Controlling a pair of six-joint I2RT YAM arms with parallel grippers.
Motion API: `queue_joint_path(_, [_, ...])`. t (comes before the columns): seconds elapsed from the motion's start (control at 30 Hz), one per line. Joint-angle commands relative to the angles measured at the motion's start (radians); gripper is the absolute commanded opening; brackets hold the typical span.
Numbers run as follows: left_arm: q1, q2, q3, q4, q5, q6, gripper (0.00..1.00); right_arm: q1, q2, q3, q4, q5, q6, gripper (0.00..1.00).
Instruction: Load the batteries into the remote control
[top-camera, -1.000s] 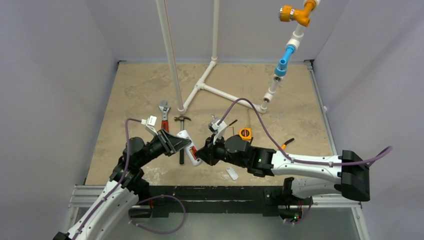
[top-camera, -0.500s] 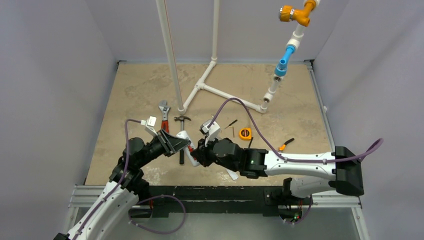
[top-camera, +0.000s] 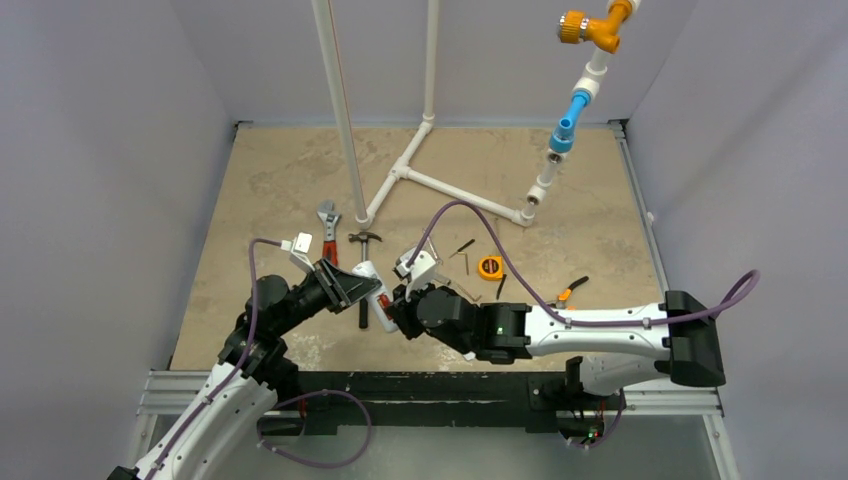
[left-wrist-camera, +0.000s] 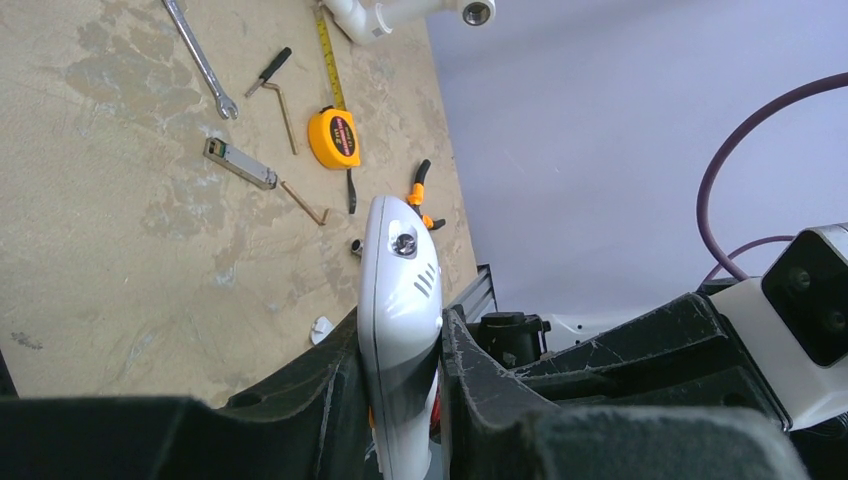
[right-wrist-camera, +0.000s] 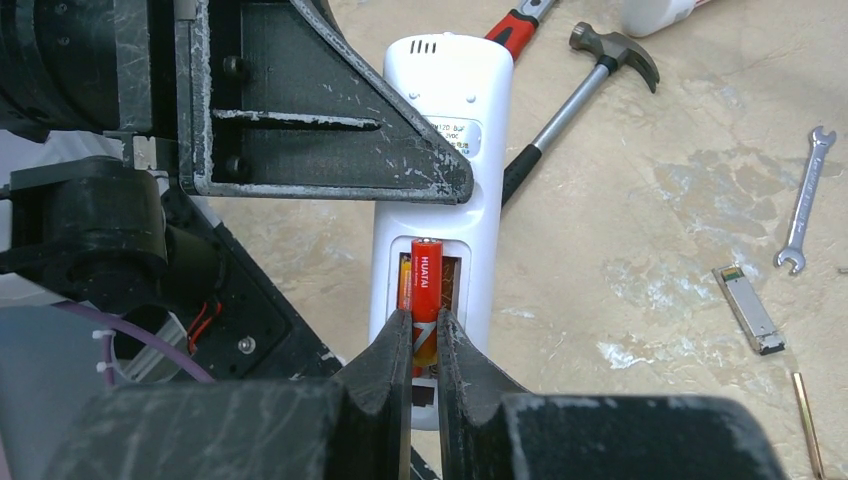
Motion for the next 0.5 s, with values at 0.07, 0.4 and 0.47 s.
queue_joint_path(0.07, [0.004, -0.005, 0.012, 0.070, 0.016, -0.033, 0.00, 0.015, 0.026, 0.050, -0.017, 0.047, -0.021, 0.04])
queue_joint_path(0.4, [0.003, -0.010, 0.002, 0.075, 0.020, -0.037, 0.00, 0.029, 0.040, 0.077, -0.043, 0.066, -0.039, 0.11])
queue_joint_path(0.47, [0.003, -0.011, 0.001, 0.077, 0.020, -0.037, 0.00, 0.031, 0.040, 0.079, -0.046, 0.072, -0.041, 0.13])
